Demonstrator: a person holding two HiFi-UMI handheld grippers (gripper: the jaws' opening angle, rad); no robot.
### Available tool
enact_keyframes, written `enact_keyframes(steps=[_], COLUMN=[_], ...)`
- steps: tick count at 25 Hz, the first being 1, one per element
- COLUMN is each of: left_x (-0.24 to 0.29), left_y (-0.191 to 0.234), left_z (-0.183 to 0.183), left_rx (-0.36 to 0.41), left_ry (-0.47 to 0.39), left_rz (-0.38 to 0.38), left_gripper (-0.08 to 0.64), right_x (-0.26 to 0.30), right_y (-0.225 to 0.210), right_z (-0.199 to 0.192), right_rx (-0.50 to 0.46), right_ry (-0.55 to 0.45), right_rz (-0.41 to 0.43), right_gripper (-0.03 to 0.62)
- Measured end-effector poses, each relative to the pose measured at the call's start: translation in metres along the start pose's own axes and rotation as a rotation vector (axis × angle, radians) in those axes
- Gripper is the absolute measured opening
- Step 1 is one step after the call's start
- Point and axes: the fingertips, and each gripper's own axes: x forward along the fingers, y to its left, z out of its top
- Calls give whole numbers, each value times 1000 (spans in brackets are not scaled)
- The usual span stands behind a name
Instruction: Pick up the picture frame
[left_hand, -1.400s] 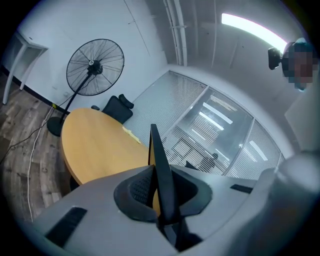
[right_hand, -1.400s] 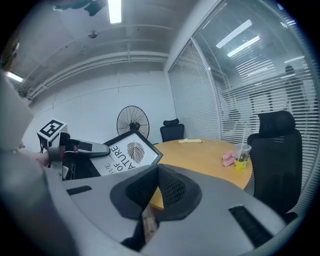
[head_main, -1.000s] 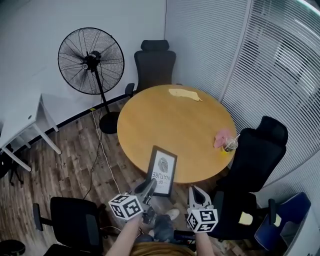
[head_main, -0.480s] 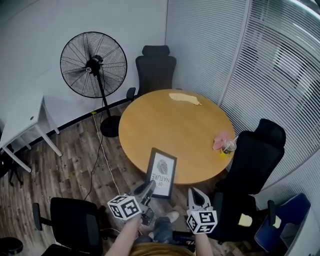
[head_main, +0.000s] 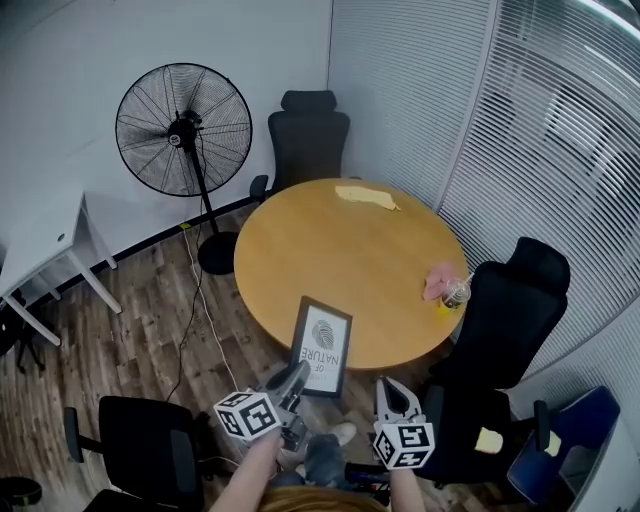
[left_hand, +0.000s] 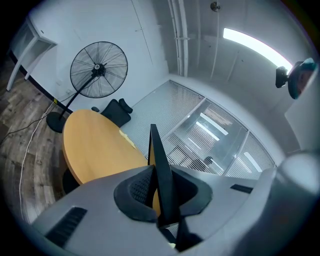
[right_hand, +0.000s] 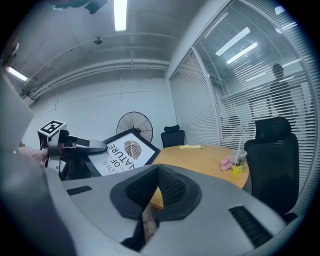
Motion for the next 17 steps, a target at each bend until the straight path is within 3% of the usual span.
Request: enact_keyframes(steps=[17], left_x=[7], left_y=[15], left_z=[-4], left_rx=[-18], left_ry=[10], left_rz=[24], left_gripper=[69], right_x=[12], right_y=[-7], right_z=[-10], right_rx=[14], right_ry=[19], right_rz=[8], right_gripper=[12])
